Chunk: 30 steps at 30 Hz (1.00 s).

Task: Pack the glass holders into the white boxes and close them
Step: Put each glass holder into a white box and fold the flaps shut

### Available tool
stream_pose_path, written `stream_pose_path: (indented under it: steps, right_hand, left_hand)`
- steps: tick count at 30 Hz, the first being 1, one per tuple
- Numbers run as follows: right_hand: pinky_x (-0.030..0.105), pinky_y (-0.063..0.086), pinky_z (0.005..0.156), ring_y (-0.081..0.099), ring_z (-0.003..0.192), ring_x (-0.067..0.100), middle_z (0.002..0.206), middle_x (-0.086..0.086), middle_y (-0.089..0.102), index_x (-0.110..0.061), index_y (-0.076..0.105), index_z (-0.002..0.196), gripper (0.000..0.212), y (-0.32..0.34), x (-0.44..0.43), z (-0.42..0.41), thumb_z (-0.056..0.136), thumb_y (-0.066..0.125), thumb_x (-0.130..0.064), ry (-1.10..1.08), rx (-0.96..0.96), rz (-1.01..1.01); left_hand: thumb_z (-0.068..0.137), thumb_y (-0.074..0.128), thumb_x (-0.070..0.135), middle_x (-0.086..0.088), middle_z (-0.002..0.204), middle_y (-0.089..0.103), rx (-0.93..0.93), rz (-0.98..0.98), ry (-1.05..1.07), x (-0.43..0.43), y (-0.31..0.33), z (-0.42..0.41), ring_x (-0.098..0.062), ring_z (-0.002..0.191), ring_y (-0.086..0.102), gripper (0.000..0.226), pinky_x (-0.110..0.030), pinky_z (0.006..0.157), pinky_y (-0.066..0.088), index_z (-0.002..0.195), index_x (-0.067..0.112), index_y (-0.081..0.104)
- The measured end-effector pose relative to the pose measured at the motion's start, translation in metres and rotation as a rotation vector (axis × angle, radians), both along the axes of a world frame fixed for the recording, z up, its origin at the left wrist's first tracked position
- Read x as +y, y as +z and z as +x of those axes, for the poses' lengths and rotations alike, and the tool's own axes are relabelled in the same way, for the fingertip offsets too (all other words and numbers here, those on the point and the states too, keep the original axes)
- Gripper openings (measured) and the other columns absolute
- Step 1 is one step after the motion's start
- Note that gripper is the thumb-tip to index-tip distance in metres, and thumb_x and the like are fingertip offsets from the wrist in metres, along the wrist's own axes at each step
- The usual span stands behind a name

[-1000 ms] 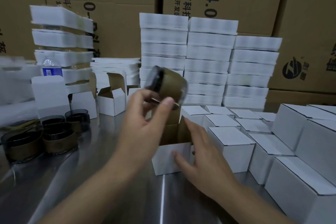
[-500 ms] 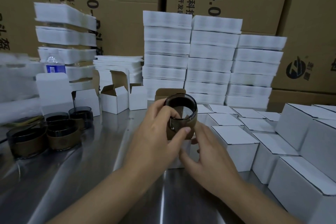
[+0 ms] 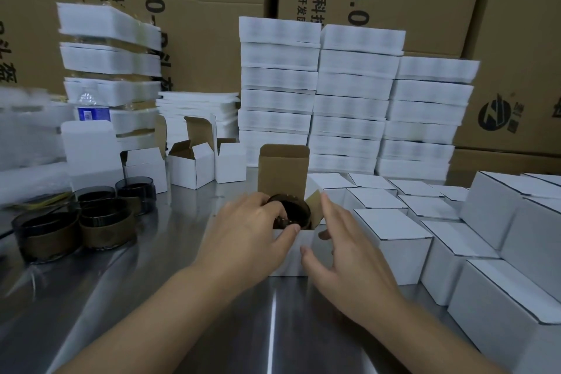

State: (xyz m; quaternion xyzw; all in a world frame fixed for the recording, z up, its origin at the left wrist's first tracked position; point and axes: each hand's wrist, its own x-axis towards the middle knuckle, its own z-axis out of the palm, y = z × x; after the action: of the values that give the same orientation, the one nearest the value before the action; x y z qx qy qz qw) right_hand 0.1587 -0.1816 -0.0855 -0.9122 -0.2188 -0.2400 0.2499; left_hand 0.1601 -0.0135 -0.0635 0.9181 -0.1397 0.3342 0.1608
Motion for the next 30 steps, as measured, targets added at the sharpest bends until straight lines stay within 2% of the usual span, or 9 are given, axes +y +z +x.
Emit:
stream_pose_path:
  steps: [3,8,11,13,17,21,25,28,30]
  right_hand:
    - [0.013,0.034,0.089,0.039,0.119,-0.002,0.146,-0.019,0.023,-0.031,0.003,0.15,0.077,-0.001,0.0,0.0,0.089,0.048,-0.046,0.004,-0.017,-0.001]
    - [0.011,0.036,0.081,0.037,0.105,-0.013,0.137,-0.031,0.024,-0.042,0.004,0.146,0.075,-0.003,0.0,0.002,0.088,0.051,-0.046,0.06,-0.026,0.059]
    - [0.023,0.045,0.084,0.043,0.104,-0.014,0.128,-0.041,0.028,-0.045,0.013,0.143,0.067,-0.005,0.001,0.004,0.088,0.052,-0.04,0.107,0.054,0.239]
    - [0.029,0.049,0.089,0.051,0.104,-0.007,0.122,-0.036,0.041,-0.042,0.034,0.133,0.046,-0.004,0.003,0.007,0.092,0.05,-0.028,0.128,0.135,0.49]
    - [0.039,0.052,0.092,0.058,0.11,0.011,0.121,-0.011,0.056,-0.037,0.054,0.105,0.025,0.003,0.007,0.015,0.097,0.045,-0.015,0.148,0.481,1.02]
    - [0.042,0.053,0.09,0.06,0.109,0.02,0.119,-0.004,0.063,-0.026,0.058,0.111,0.017,0.005,0.008,0.017,0.099,0.045,-0.026,0.175,0.7,1.165]
    - [0.044,0.054,0.089,0.062,0.107,0.021,0.115,0.0,0.066,-0.026,0.064,0.113,0.025,0.005,0.003,0.018,0.095,0.049,-0.035,0.128,0.683,1.018]
    - [0.042,0.054,0.089,0.062,0.107,0.02,0.113,-0.001,0.067,-0.028,0.065,0.112,0.027,0.005,0.0,0.017,0.092,0.053,-0.041,0.12,0.703,0.929]
    - [0.042,0.054,0.09,0.063,0.105,0.019,0.11,-0.002,0.069,-0.031,0.064,0.111,0.025,0.005,-0.001,0.016,0.088,0.058,-0.04,0.126,0.703,0.913]
  left_hand:
    - [0.091,0.035,0.055,0.011,0.114,0.057,0.026,0.072,0.012,0.003,-0.001,0.003,-0.009,0.108,0.045,0.04,-0.025,0.088,0.023,0.105,0.03,0.063]
    - [0.09,0.039,0.054,0.015,0.112,0.056,0.02,0.009,-0.048,0.004,-0.001,0.005,-0.006,0.11,0.045,0.039,-0.022,0.09,0.028,0.109,0.031,0.065]
    - [0.09,0.051,0.042,0.023,0.11,0.044,-0.065,-0.419,-0.089,0.002,0.002,0.006,0.003,0.111,0.036,0.021,-0.012,0.088,0.029,0.108,0.034,0.059]
    - [0.093,0.051,0.036,0.026,0.108,0.046,-0.042,-0.804,-0.093,0.004,0.006,0.009,0.001,0.109,0.042,0.011,-0.019,0.091,0.033,0.103,0.04,0.054]
    - [0.097,0.046,0.026,0.007,0.119,0.059,0.382,-1.392,-0.075,0.015,0.007,0.022,-0.013,0.109,0.053,0.017,-0.036,0.097,0.04,0.109,0.025,0.059]
    - [0.09,0.054,0.021,-0.006,0.112,0.066,0.717,-1.364,-0.154,0.01,-0.003,0.022,-0.023,0.11,0.059,0.023,-0.046,0.103,0.043,0.109,0.018,0.066]
    - [0.087,0.057,0.013,0.002,0.093,0.068,0.709,-1.319,-0.198,0.006,-0.003,0.02,-0.014,0.094,0.062,0.015,-0.038,0.093,0.045,0.092,0.024,0.065]
    - [0.085,0.056,0.009,0.001,0.1,0.072,0.747,-1.261,-0.301,0.009,-0.004,0.017,-0.016,0.101,0.062,0.025,-0.037,0.092,0.046,0.101,0.024,0.068]
    - [0.085,0.052,0.006,-0.001,0.104,0.073,0.774,-1.254,-0.385,0.01,-0.003,0.016,-0.017,0.1,0.063,0.033,-0.031,0.079,0.047,0.108,0.023,0.068]
